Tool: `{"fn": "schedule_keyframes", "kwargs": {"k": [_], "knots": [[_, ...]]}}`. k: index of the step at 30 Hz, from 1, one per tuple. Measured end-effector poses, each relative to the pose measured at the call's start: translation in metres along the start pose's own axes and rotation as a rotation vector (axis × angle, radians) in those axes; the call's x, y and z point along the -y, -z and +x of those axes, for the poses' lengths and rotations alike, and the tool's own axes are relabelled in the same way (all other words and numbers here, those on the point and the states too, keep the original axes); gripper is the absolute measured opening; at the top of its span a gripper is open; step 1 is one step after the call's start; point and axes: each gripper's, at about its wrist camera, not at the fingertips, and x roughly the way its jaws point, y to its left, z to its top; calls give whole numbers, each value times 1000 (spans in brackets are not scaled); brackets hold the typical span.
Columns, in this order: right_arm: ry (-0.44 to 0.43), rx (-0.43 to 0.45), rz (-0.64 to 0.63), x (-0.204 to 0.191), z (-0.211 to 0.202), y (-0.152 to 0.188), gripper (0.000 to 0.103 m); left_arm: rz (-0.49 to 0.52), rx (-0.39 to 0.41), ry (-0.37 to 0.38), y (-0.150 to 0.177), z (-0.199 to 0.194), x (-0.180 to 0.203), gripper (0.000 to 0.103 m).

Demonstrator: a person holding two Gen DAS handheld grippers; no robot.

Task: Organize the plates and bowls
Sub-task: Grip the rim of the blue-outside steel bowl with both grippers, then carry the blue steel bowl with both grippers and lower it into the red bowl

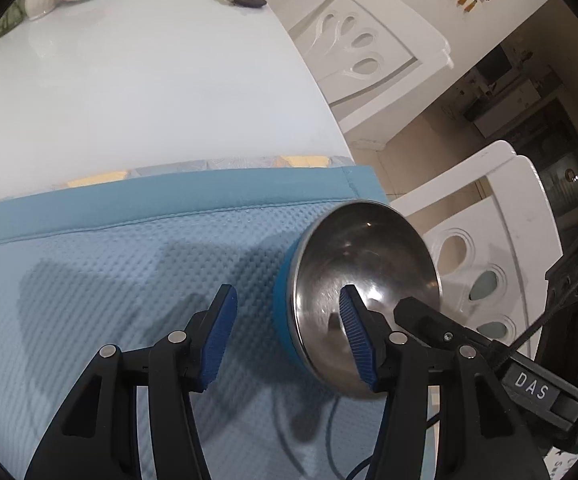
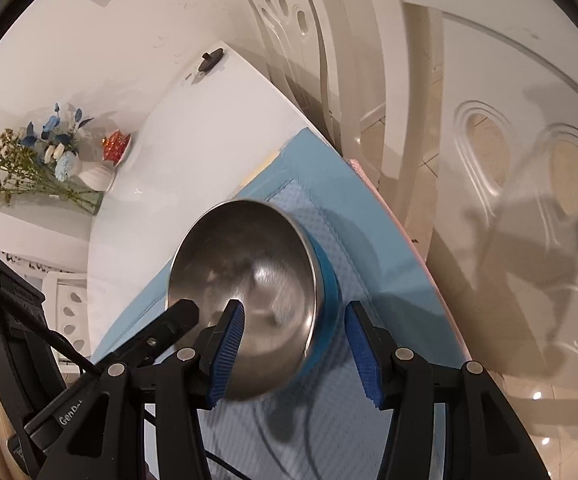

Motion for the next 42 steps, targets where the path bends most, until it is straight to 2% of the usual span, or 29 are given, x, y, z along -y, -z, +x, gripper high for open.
{"fn": "schedule_keyframes", "kwargs": {"k": [6,9,12,14,16,19,22,26,32,42], "knots": [[17,-9,-29,-2,21,-7,50,1,-14,7,-6,16,-6,44],[32,-19,-46,-1,32,-9,46,-10,-29,23,-7,24,-10,39],[58,-25,-72,-3,41,-8,41,-3,-36,27,-6,32,-12,29],[80,-6,-111,-6,43,-7,32,14,-30,43,-4,34,-11,17],[102,7,-148,-10,45,-6,28,43,-8,44,-2,32,-9,16],[113,21,-183,-12,45,-4,28,84,18,36,0,26,-7,15],[112,22,-195,-13,41,-2,28,81,18,47,4,19,-8,15],[108,35,-211,-22,29,6,28,80,45,43,9,2,-8,15],[76,52,-219,-44,-5,24,28,71,109,37,23,-47,-1,15],[49,93,-303,-86,-90,85,28,51,218,52,84,-147,17,15]]}}
